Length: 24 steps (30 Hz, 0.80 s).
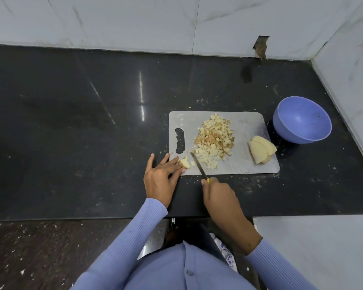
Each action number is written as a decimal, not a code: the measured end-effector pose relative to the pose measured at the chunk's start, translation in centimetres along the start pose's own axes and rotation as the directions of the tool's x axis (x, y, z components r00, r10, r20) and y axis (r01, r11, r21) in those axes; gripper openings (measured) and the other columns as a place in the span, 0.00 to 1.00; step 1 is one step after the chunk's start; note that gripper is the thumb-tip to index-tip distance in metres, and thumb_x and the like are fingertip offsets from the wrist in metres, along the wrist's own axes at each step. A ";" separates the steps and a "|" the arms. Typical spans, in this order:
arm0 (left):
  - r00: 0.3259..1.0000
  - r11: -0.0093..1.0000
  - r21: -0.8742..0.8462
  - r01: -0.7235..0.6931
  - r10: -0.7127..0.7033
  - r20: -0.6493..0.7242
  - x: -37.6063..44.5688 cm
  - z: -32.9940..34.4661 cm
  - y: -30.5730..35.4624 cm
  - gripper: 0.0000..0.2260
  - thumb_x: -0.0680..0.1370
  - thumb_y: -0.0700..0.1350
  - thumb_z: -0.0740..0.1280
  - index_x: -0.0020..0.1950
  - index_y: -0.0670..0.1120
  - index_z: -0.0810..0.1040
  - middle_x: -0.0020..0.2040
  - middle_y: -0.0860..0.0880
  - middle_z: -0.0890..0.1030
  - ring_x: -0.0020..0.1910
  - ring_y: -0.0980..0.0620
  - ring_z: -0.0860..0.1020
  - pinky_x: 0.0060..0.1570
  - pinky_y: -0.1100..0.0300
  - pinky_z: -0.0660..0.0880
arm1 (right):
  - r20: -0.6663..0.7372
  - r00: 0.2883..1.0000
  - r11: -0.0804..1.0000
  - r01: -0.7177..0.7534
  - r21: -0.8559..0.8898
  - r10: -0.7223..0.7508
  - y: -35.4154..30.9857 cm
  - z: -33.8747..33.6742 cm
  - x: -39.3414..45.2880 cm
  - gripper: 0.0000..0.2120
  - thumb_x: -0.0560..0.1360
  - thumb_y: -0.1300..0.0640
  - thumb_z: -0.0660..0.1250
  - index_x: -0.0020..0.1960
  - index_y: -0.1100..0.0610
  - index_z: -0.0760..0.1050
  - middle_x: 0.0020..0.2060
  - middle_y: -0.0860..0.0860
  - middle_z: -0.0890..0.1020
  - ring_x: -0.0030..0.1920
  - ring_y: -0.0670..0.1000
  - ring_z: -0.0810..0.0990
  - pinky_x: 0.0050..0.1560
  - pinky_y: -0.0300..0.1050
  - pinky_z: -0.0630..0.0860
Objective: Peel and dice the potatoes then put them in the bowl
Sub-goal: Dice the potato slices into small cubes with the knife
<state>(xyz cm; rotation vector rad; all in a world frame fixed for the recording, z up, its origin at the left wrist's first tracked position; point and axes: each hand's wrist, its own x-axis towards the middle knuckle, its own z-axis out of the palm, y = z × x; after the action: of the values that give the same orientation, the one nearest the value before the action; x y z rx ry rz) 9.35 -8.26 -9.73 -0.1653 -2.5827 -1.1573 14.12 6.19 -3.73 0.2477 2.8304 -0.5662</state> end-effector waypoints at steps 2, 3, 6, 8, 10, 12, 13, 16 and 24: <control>1.000 1.000 0.001 -0.003 0.003 -0.013 0.1 -0.1 0.0 0.05 0.69 0.41 0.77 0.44 0.46 0.86 0.48 0.48 0.84 0.57 0.50 0.80 0.71 0.48 0.58 | 0.011 1.000 0.999 0.024 0.027 -0.025 -0.9 0.2 0.3 0.18 0.83 0.48 0.48 0.52 0.60 0.70 0.41 0.55 0.78 0.44 0.57 0.79 0.38 0.44 0.66; 1.000 1.000 0.004 -0.006 0.006 -0.017 0.1 -0.1 0.1 0.05 0.68 0.41 0.77 0.43 0.46 0.86 0.48 0.49 0.85 0.56 0.50 0.80 0.71 0.47 0.58 | 0.019 1.000 0.999 0.024 0.037 -0.024 -1.3 0.3 0.4 0.19 0.83 0.48 0.48 0.52 0.60 0.71 0.42 0.56 0.78 0.45 0.57 0.79 0.39 0.44 0.66; 0.999 0.999 0.032 -0.027 0.028 -0.029 0.2 0.0 0.3 0.04 0.68 0.40 0.77 0.40 0.47 0.85 0.46 0.49 0.85 0.57 0.48 0.80 0.71 0.45 0.57 | 0.052 0.999 0.999 0.008 0.044 -0.010 -1.8 0.9 0.7 0.19 0.83 0.49 0.48 0.54 0.61 0.71 0.46 0.57 0.80 0.48 0.57 0.79 0.40 0.45 0.67; 0.999 0.997 0.060 -0.038 0.040 -0.034 0.2 0.2 0.3 0.04 0.67 0.41 0.78 0.39 0.47 0.85 0.46 0.50 0.85 0.58 0.47 0.79 0.70 0.45 0.57 | 0.078 0.997 0.999 -0.008 0.043 0.004 -1.8 1.1 0.7 0.18 0.83 0.49 0.48 0.55 0.61 0.71 0.48 0.57 0.80 0.49 0.58 0.78 0.40 0.45 0.66; 0.999 0.996 0.083 -0.033 0.036 -0.038 0.3 0.3 0.0 0.04 0.67 0.42 0.78 0.39 0.47 0.85 0.45 0.51 0.85 0.60 0.47 0.78 0.69 0.45 0.57 | 0.086 0.996 0.999 -0.016 0.040 0.013 -1.9 1.1 0.7 0.18 0.83 0.50 0.48 0.56 0.61 0.70 0.50 0.58 0.79 0.51 0.58 0.78 0.41 0.45 0.65; 0.999 0.996 0.088 -0.029 0.033 -0.042 0.5 0.4 -0.1 0.04 0.66 0.42 0.78 0.39 0.47 0.85 0.43 0.52 0.84 0.60 0.47 0.77 0.69 0.46 0.57 | 0.087 0.996 0.999 -0.020 0.029 0.017 -2.1 1.1 0.7 0.18 0.83 0.50 0.48 0.57 0.61 0.70 0.51 0.58 0.79 0.53 0.59 0.78 0.42 0.45 0.65; 0.998 0.996 0.085 -0.031 0.035 -0.043 0.6 0.4 -0.1 0.05 0.66 0.42 0.79 0.38 0.47 0.85 0.42 0.52 0.84 0.60 0.47 0.78 0.68 0.47 0.57 | 0.091 0.996 0.999 -0.024 0.022 0.022 -2.1 1.1 0.7 0.18 0.83 0.51 0.48 0.58 0.61 0.70 0.52 0.58 0.78 0.53 0.58 0.78 0.42 0.45 0.65; 0.999 0.996 0.088 -0.027 0.030 -0.042 0.7 0.3 0.2 0.04 0.66 0.42 0.79 0.37 0.47 0.85 0.41 0.52 0.84 0.58 0.48 0.79 0.67 0.49 0.57 | 0.105 0.994 1.000 -0.021 -0.005 0.021 -2.4 1.0 0.8 0.17 0.83 0.52 0.48 0.58 0.61 0.69 0.53 0.57 0.78 0.53 0.58 0.78 0.43 0.45 0.66; 0.999 0.988 0.146 -0.045 0.046 -0.003 0.9 -0.4 0.9 0.04 0.66 0.44 0.78 0.37 0.49 0.84 0.39 0.54 0.83 0.44 0.50 0.76 0.52 0.60 0.59 | 0.134 0.991 0.994 0.014 -0.112 0.001 -0.3 0.8 -1.8 0.15 0.84 0.51 0.48 0.57 0.60 0.68 0.50 0.55 0.79 0.50 0.55 0.79 0.40 0.43 0.65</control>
<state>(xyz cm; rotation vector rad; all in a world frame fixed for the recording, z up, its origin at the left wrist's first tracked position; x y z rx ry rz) 8.75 -8.00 -8.57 -0.1862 -2.6316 -0.9467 15.88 5.39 -3.82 0.1729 2.7220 -0.4057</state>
